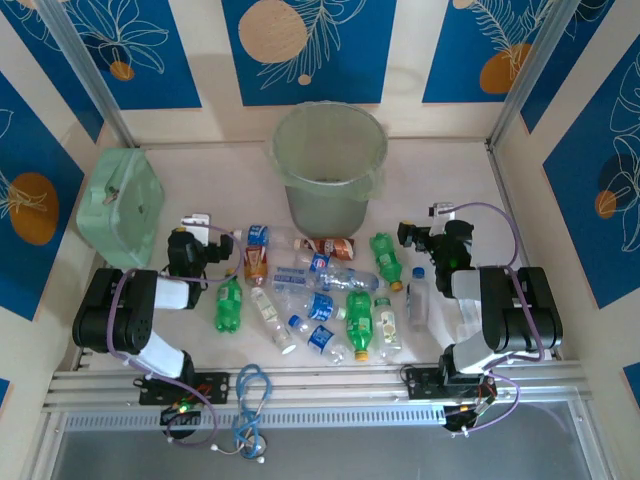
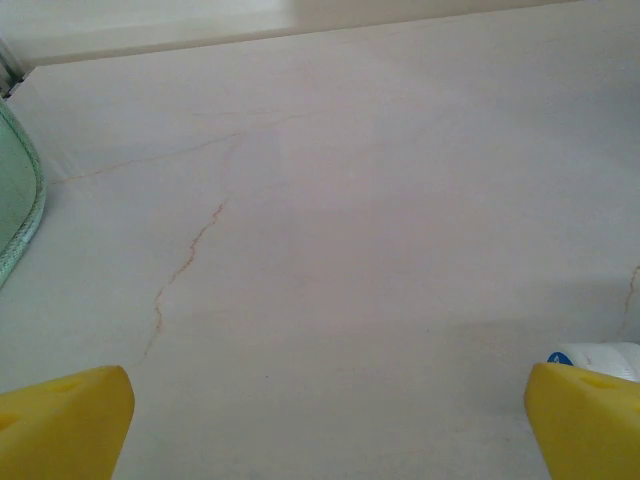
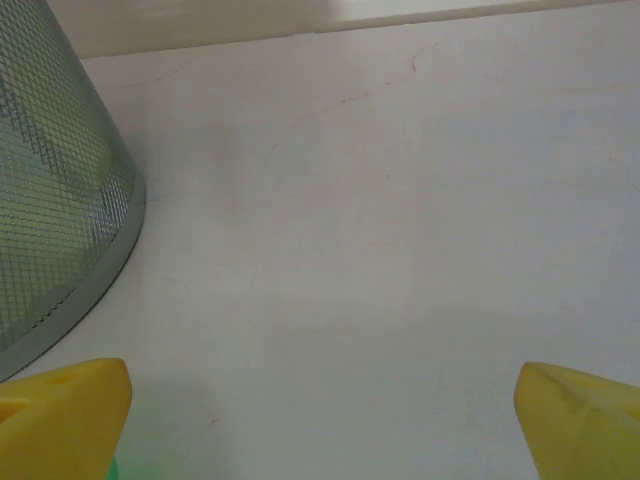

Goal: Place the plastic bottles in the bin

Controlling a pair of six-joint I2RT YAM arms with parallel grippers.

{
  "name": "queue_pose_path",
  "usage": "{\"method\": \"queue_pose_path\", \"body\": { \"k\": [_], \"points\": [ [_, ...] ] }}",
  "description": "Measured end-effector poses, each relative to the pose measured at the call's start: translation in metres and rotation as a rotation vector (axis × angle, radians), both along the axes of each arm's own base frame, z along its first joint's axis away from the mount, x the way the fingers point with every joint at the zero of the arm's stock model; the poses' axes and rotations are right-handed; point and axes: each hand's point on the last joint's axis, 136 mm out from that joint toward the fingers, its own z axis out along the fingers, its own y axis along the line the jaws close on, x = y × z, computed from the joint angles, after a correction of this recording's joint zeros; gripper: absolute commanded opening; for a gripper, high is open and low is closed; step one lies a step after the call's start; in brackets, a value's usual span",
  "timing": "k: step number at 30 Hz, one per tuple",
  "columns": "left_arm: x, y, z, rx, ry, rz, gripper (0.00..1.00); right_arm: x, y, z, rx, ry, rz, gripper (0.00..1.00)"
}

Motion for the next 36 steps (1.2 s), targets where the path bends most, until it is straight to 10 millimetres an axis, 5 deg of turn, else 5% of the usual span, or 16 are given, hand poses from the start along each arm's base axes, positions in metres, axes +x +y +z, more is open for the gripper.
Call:
{"method": "queue_pose_path", "body": {
  "k": [25, 27, 29, 32, 34, 36],
  "points": [
    [0.000, 0.000, -0.001, 0.000, 0.006, 0.000, 1.00, 0.001, 0.000, -0.002, -0.021, 0.031, -0.023, 0.99],
    [0.004, 0.001, 0.000, 0.009, 0.058, 0.010, 1.00, 0.006, 0.006, 0.012, -0.059, 0.103, -0.062, 0.99],
    [0.015, 0.006, 0.025, 0.018, 0.078, 0.048, 1.00, 0.019, 0.015, 0.062, -0.039, 0.127, -0.089, 0.99],
    [0.034, 0.017, 0.115, -0.032, -0.027, 0.142, 0.95, 0.021, 0.008, 0.170, 0.136, -0.001, -0.174, 0.99],
    [0.033, 0.021, 0.184, -0.115, -0.123, 0.192, 0.92, 0.004, -0.019, 0.194, 0.266, 0.003, -0.247, 0.89],
    [0.021, 0.021, 0.237, -0.224, -0.187, 0.214, 0.91, -0.016, -0.055, 0.180, 0.358, 0.108, -0.381, 0.96]
  ]
}}
